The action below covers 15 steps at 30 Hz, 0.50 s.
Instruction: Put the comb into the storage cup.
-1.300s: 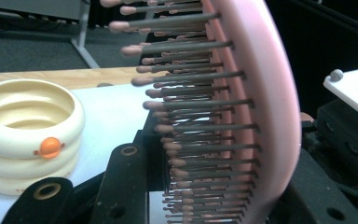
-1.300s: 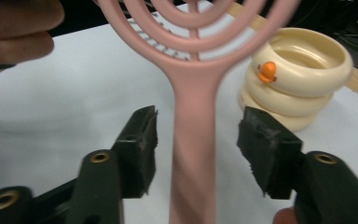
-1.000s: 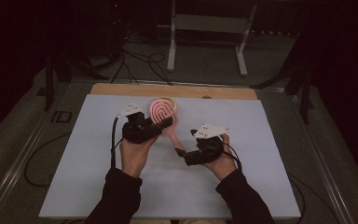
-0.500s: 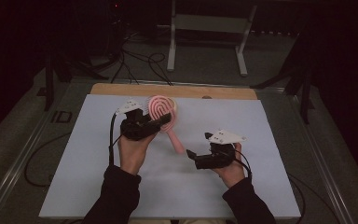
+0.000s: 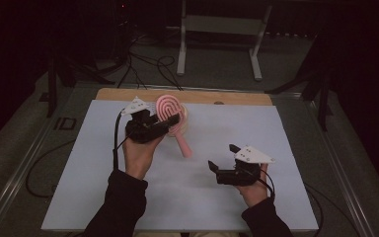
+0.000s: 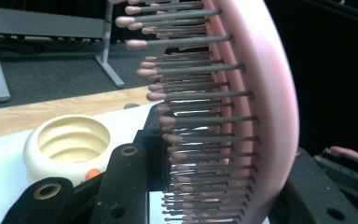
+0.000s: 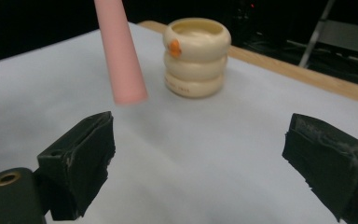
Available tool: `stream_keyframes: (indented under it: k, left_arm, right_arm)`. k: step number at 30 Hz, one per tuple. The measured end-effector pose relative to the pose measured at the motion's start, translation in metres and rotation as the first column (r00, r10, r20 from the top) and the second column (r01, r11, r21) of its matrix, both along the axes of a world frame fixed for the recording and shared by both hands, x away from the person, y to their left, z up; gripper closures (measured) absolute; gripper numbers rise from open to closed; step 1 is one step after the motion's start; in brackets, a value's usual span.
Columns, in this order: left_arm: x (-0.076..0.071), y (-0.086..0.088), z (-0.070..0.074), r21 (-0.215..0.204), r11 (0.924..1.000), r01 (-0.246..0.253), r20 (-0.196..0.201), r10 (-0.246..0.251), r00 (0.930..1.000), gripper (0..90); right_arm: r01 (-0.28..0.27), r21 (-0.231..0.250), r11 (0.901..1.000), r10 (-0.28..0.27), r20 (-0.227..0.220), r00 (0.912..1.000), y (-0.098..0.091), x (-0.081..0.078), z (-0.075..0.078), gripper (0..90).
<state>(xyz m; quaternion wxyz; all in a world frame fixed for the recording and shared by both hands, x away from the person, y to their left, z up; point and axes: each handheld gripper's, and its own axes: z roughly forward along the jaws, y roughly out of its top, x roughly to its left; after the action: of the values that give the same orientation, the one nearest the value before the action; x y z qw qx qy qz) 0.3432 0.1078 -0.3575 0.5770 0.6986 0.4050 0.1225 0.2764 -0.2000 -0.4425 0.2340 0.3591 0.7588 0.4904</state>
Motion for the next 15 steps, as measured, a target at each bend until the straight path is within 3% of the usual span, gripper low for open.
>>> stream_keyframes:
  k: [3, 7, 15]
  left_arm:
    - [0.000, 0.001, 0.001, 0.003, 1.0000, -0.002, 0.005, 0.002, 1.0000, 64.1]
    - [0.002, 0.003, 0.006, 0.016, 0.9998, -0.007, 0.020, 0.007, 0.9998, 64.2]
    - [0.008, 0.008, 0.008, 0.027, 0.9993, -0.027, 0.044, 0.026, 0.9987, 64.6]
  right_arm:
    - [0.006, 0.000, 1.0000, -0.006, -0.004, 1.0000, -0.002, -0.001, -0.002, 8.5]
    - [0.040, 0.040, 0.9984, -0.039, -0.026, 0.9989, -0.017, -0.007, -0.015, 8.5]
    - [0.034, 0.039, 0.9987, -0.034, -0.005, 0.9994, -0.023, -0.019, -0.022, 8.5]
